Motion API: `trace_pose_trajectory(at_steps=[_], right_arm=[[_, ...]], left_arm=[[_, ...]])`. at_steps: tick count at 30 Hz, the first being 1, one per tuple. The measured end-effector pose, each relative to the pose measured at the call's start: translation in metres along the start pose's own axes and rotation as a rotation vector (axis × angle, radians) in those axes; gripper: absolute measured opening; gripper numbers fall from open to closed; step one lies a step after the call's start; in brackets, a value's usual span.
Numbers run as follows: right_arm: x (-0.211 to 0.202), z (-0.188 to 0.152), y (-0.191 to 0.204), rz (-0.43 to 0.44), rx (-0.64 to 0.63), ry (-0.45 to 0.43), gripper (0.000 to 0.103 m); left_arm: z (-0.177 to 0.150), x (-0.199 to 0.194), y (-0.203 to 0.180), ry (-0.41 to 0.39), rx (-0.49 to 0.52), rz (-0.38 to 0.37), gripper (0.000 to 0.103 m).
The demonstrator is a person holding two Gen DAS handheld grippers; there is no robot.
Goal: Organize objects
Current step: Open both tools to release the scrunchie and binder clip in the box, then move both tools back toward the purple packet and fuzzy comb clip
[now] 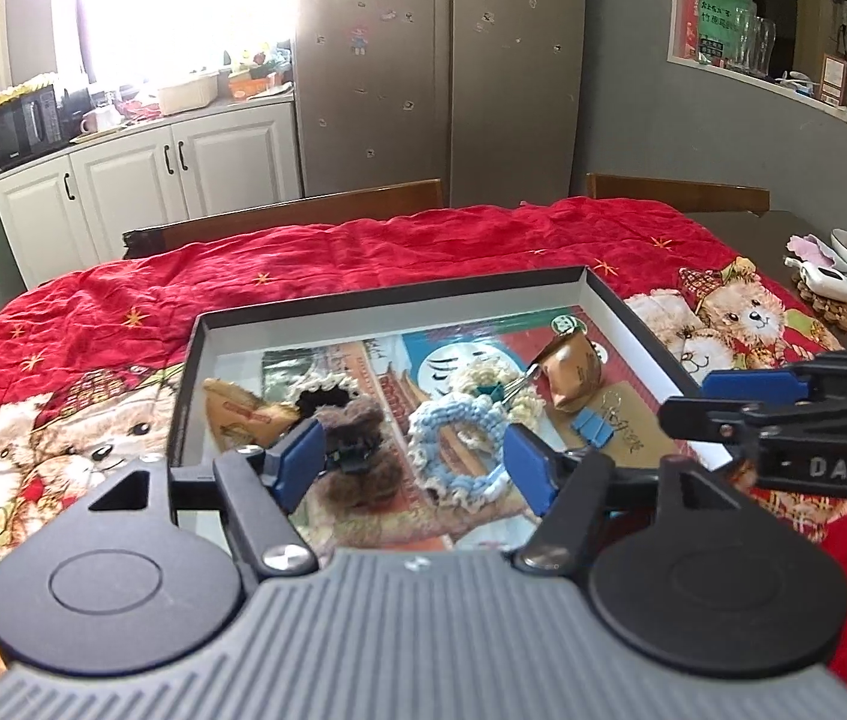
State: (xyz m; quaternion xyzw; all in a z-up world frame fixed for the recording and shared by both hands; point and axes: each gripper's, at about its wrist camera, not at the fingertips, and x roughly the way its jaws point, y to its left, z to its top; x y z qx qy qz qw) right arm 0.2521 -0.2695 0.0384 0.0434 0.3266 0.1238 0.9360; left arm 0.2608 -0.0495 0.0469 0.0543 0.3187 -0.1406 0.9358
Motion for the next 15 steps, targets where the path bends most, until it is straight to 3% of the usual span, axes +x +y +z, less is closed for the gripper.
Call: trace_pose_trajectory(at_steps=[15], right_arm=[[-0.053, -0.029, 0.020, 0.008, -0.075, 0.010, 0.046]], left_arm=[[-0.035, -0.042, 0.013, 0.009, 0.031, 0.004, 0.081]])
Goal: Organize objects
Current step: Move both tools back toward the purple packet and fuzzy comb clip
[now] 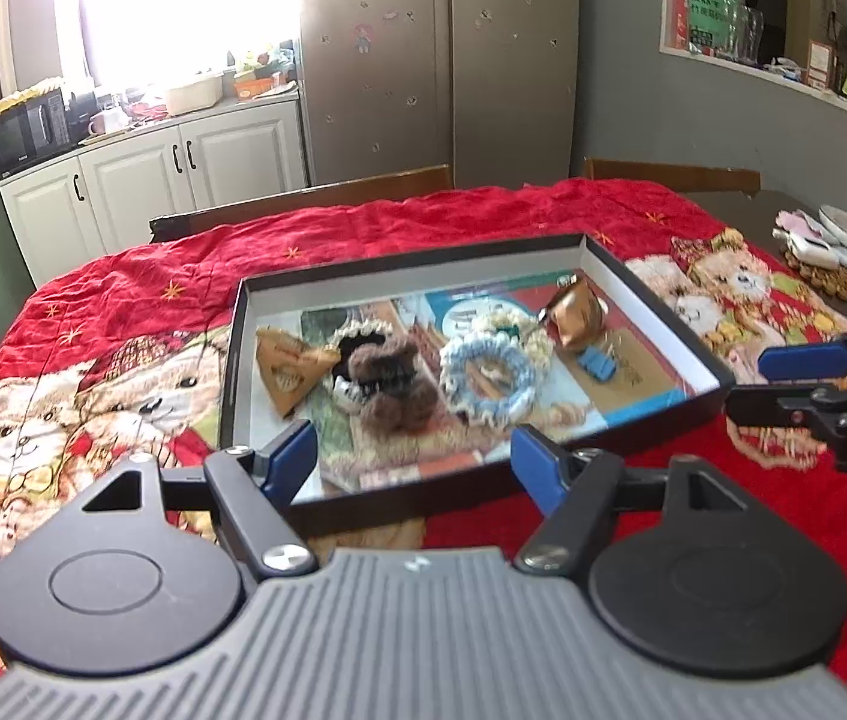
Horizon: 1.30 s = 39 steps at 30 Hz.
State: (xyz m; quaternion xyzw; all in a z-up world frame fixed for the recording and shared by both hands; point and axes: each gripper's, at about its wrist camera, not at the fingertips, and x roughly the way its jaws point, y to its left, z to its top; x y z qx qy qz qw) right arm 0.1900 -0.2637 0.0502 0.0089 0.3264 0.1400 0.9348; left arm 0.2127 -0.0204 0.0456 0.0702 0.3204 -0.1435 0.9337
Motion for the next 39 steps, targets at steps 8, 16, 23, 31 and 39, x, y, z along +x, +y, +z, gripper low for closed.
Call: trace_pose_trajectory(at_steps=[8, 16, 23, 31, 39], right_arm=[[-0.021, -0.029, 0.014, -0.015, -0.047, 0.009, 0.050], [-0.021, -0.064, 0.020, -0.010, -0.054, 0.035, 0.055], [-0.018, -0.079, 0.030, -0.010, -0.112, 0.024, 0.061], [-0.005, -0.084, 0.031, -0.008, -0.126, 0.034, 0.060], [0.000, -0.084, 0.029, 0.018, -0.125, 0.042, 0.056]], left_arm=[[-0.030, -0.010, 0.002, 0.039, 0.032, -0.023, 0.082], [-0.060, -0.008, 0.000, 0.107, 0.061, -0.100, 0.082], [-0.075, -0.002, -0.006, 0.126, 0.091, -0.151, 0.082], [-0.079, 0.012, -0.005, 0.139, 0.074, -0.179, 0.081], [-0.078, 0.014, -0.008, 0.125, 0.065, -0.182, 0.063]])
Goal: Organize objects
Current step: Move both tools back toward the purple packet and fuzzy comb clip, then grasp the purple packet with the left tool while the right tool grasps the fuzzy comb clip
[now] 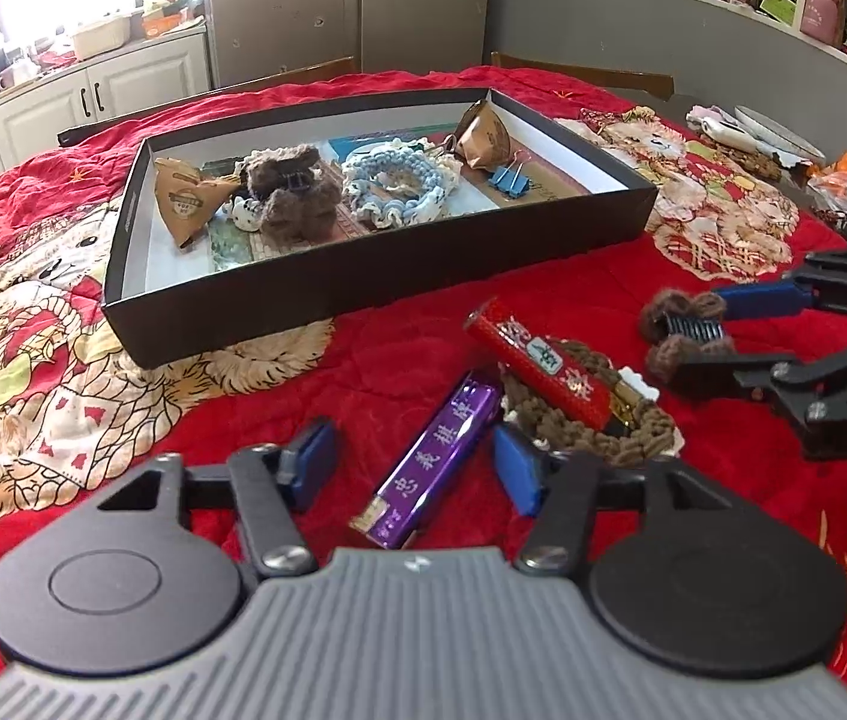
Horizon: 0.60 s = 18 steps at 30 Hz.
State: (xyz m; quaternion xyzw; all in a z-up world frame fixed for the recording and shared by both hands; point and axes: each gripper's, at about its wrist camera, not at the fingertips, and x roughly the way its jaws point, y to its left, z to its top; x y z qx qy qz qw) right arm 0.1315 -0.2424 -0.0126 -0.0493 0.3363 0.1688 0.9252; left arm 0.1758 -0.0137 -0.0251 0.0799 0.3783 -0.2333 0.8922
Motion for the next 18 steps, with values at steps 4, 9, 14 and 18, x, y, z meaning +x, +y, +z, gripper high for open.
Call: trace_pose_trajectory(at_steps=[4, 9, 14, 18], right_arm=[[0.0015, -0.0003, 0.0024, 0.005, -0.010, 0.008, 0.052], [0.0017, -0.0007, 0.0020, 0.010, -0.001, 0.015, 0.047], [0.0008, -0.0007, 0.0013, 0.013, 0.005, 0.017, 0.040], [0.0003, -0.0008, 0.0013, 0.014, 0.006, 0.016, 0.039]], left_arm=[[0.0008, 0.0005, -0.0039, -0.001, 0.009, 0.002, 0.048], [0.0005, 0.0002, -0.0078, -0.005, 0.003, 0.007, 0.037], [0.0004, -0.0005, -0.0096, -0.007, -0.002, 0.009, 0.033], [-0.0001, -0.0011, -0.0103, -0.007, -0.009, 0.013, 0.031]])
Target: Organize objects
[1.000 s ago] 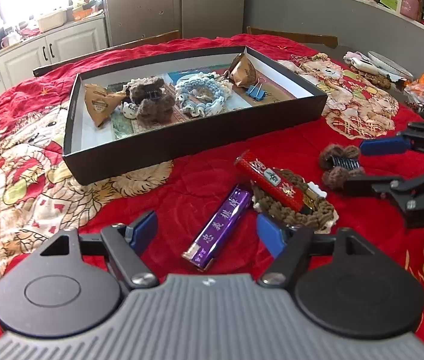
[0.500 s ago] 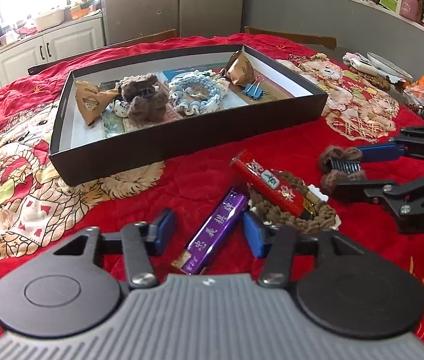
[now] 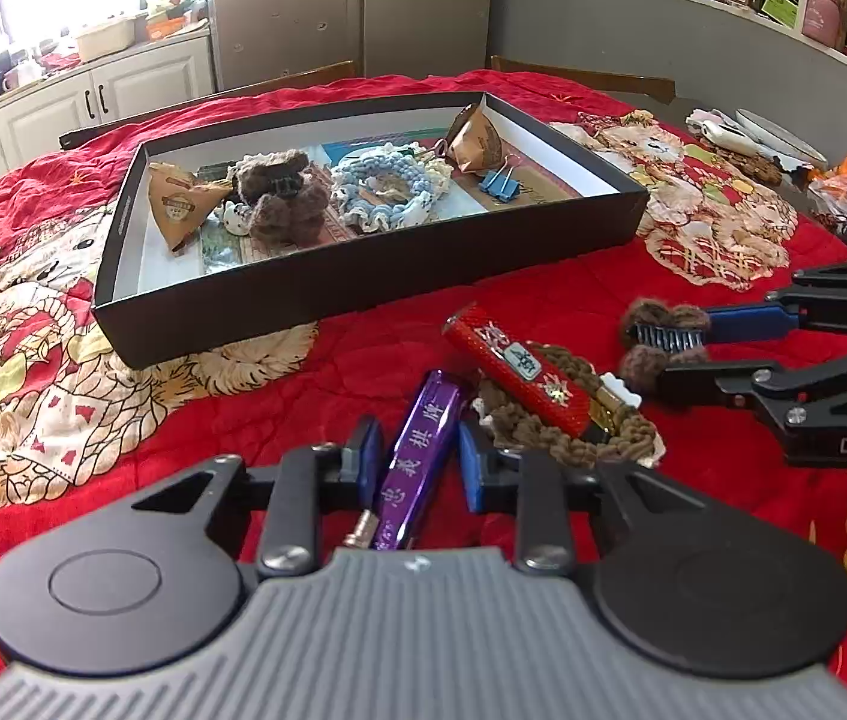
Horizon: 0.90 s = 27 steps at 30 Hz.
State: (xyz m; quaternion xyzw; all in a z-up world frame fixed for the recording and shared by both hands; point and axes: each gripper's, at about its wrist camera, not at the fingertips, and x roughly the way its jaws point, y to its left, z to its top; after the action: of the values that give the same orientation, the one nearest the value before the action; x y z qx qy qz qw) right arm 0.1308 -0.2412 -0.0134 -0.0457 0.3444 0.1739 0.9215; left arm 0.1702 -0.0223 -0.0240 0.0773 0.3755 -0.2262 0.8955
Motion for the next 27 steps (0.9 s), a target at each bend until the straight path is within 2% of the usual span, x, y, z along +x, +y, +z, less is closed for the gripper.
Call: trace_pose_trajectory(at_steps=[13, 27], right_arm=[[-0.005, 0.001, 0.001, 0.003, 0.011, -0.011, 0.037], [-0.015, 0.008, 0.004, 0.010, 0.017, -0.027, 0.036]], left_arm=[[-0.002, -0.006, -0.001, -0.005, -0.060, 0.012, 0.024], [0.000, -0.021, 0.002, -0.016, -0.092, 0.007, 0.023]])
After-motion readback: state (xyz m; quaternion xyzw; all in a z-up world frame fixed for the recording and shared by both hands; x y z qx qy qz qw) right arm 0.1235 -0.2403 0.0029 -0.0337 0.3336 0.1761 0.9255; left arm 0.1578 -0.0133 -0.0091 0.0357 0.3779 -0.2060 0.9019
